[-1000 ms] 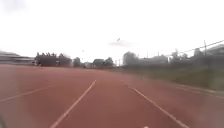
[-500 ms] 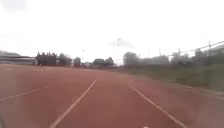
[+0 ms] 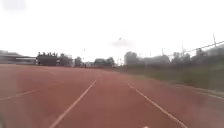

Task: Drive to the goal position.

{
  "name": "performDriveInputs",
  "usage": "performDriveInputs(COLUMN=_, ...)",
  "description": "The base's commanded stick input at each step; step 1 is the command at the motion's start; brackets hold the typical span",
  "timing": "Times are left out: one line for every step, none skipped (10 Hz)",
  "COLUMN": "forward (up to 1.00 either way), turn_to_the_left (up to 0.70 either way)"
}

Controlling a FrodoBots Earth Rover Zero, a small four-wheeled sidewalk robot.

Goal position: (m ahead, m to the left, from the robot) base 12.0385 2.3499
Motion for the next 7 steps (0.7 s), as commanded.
performDriveInputs(forward=0.70, turn_to_the_left=0.00)
performDriveInputs(forward=0.70, turn_to_the_left=0.00)
performDriveInputs(forward=0.70, turn_to_the_left=0.00)
performDriveInputs(forward=0.70, turn_to_the_left=0.00)
performDriveInputs(forward=0.70, turn_to_the_left=0.00)
performDriveInputs(forward=0.70, turn_to_the_left=0.00)
performDriveInputs(forward=0.70, turn_to_the_left=0.00)
